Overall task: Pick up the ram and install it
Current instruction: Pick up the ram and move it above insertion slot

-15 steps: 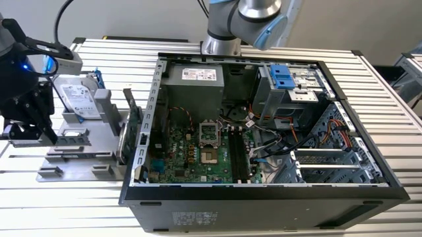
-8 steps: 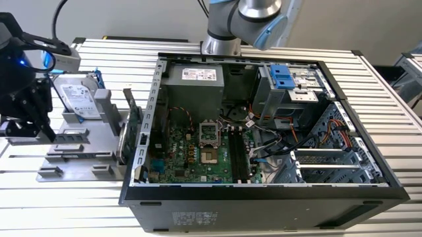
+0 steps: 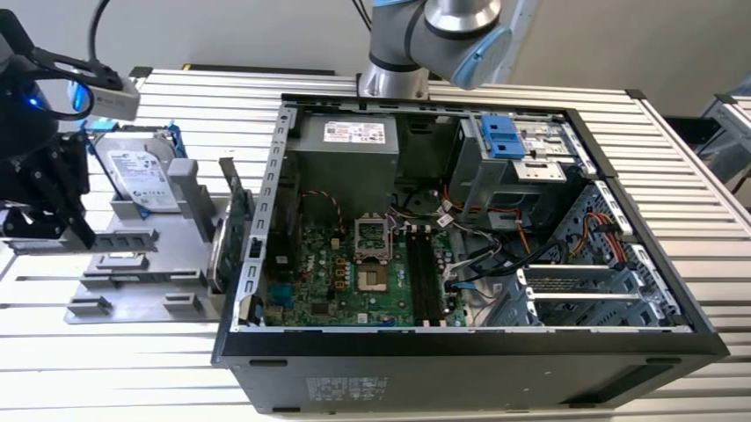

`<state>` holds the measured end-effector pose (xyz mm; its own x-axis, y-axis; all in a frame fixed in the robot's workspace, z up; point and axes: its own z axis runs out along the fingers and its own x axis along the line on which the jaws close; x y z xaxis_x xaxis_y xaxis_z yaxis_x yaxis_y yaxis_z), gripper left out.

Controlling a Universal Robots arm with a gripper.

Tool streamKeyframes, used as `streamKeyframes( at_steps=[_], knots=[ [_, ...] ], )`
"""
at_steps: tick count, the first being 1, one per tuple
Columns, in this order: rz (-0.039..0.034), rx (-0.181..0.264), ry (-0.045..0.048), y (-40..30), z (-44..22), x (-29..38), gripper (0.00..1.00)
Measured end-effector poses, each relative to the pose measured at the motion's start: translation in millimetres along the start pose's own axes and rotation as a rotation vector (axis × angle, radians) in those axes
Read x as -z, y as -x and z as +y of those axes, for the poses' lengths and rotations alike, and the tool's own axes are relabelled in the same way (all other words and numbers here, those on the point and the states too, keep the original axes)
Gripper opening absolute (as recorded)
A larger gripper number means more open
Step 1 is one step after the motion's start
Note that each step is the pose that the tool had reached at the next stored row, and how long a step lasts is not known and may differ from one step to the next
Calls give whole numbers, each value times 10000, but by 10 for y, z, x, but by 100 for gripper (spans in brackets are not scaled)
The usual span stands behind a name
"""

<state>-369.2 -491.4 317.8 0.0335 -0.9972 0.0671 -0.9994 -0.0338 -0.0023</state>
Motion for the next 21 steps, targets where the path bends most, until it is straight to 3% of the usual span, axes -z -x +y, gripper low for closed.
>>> streamKeyframes(
  at_steps=[9, 21],
  knots=[
    [-1, 0, -1, 8, 4, 89, 0],
    [-1, 0, -1, -2, 4, 278, 0]
  ],
)
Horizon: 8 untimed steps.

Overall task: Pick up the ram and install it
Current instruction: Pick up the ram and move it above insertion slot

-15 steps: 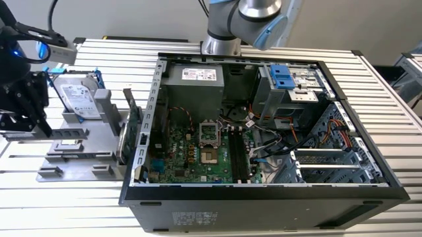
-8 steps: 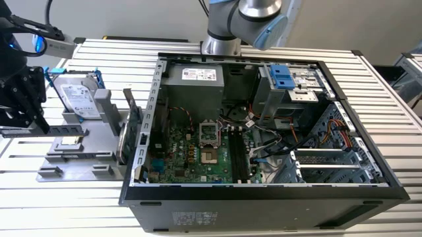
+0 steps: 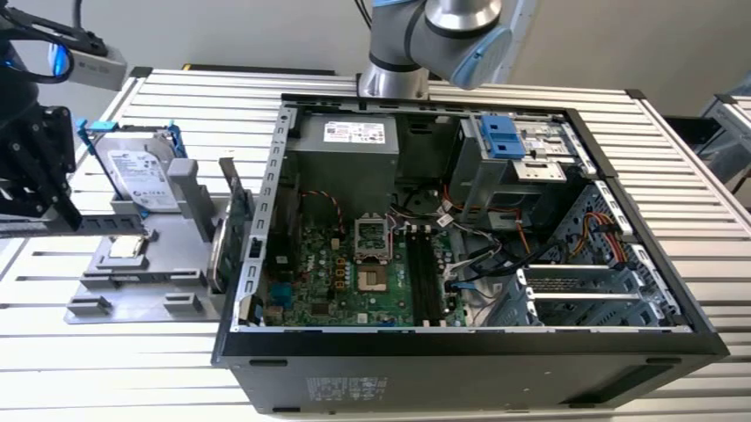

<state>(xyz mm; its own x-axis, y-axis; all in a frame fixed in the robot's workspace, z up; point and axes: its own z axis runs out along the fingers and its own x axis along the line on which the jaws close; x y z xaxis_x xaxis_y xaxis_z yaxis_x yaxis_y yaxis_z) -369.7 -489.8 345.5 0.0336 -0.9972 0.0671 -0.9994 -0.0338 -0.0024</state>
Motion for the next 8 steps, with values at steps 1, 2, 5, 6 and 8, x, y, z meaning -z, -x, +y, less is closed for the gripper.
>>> streamKeyframes(
  at_steps=[1, 2, 5, 6, 8],
  knots=[
    [1, 0, 1, -1, 0, 18, 0],
    [1, 0, 1, -2, 0, 36, 0],
    [0, -1, 1, -5, 0, 83, 0],
    [0, 0, 1, -6, 0, 97, 0],
    [0, 0, 0, -8, 0, 124, 0]
  ],
)
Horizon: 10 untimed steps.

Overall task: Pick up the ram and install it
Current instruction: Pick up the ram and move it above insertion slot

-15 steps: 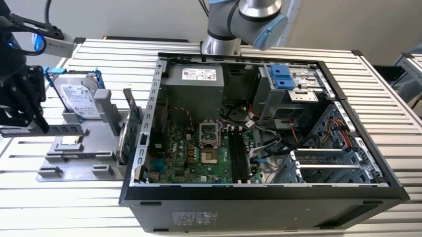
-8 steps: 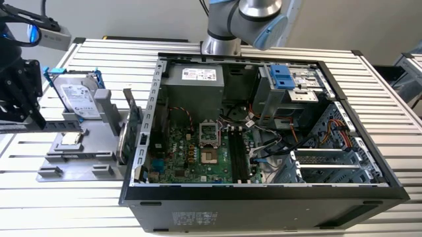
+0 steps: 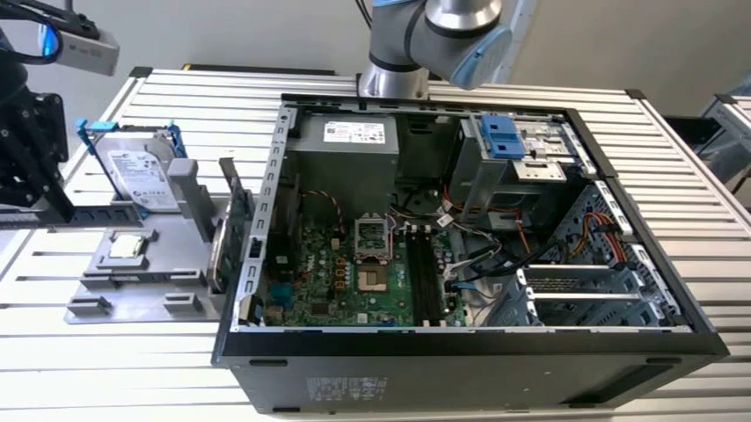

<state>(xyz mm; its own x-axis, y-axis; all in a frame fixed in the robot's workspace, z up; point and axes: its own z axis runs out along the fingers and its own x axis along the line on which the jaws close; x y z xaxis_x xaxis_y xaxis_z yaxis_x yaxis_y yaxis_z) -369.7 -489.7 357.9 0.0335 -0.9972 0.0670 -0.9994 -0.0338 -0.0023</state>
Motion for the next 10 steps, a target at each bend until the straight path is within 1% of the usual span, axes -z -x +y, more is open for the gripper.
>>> streamKeyframes(
  at_steps=[10],
  knots=[
    [0, 0, 0, -8, 0, 126, 0]
  ],
)
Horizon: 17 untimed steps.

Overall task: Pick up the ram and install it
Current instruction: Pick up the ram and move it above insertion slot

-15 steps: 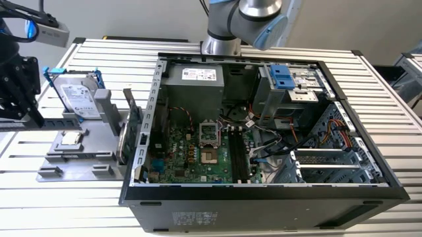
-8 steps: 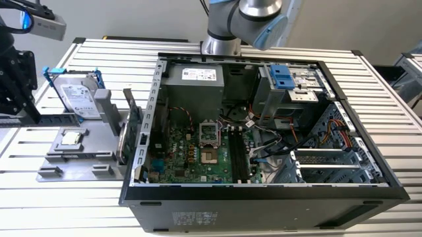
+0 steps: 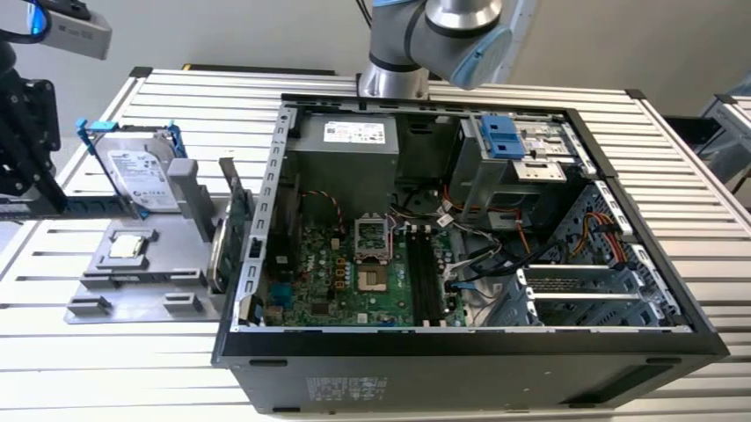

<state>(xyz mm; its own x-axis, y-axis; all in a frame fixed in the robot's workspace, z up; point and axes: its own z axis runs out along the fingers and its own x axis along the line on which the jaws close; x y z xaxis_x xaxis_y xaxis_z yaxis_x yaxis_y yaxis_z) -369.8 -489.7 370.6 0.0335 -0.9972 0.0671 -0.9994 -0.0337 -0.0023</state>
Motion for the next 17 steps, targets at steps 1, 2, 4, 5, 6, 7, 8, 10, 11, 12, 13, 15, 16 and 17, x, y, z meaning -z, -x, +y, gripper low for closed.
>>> streamKeyframes(
  at_steps=[1, 2, 4, 5, 6, 7, 8, 10, 11, 12, 13, 15, 16, 17],
  knots=[
    [-1, 0, 0, -1, 0, 10, 0],
    [0, 0, 0, -1, 0, 21, 0],
    [0, 1, 0, -3, 0, 40, 0],
    [-1, 1, -1, -4, 0, 49, 0],
    [0, 0, 0, -4, 0, 60, 0],
    [0, 0, 0, -5, 0, 69, 0],
    [-1, 0, -1, -5, 0, 77, 0],
    [0, 0, 0, -6, 0, 93, 0],
    [0, 0, 0, -7, 0, 100, 0],
    [-1, 1, -1, -7, 0, 106, 0],
    [-1, 1, 0, -8, 0, 112, 0],
    [0, 2, 0, -9, -1, 125, 0],
    [-1, 2, -1, -10, -1, 129, 0],
    [-1, 2, 0, -10, -1, 133, 0]
  ],
)
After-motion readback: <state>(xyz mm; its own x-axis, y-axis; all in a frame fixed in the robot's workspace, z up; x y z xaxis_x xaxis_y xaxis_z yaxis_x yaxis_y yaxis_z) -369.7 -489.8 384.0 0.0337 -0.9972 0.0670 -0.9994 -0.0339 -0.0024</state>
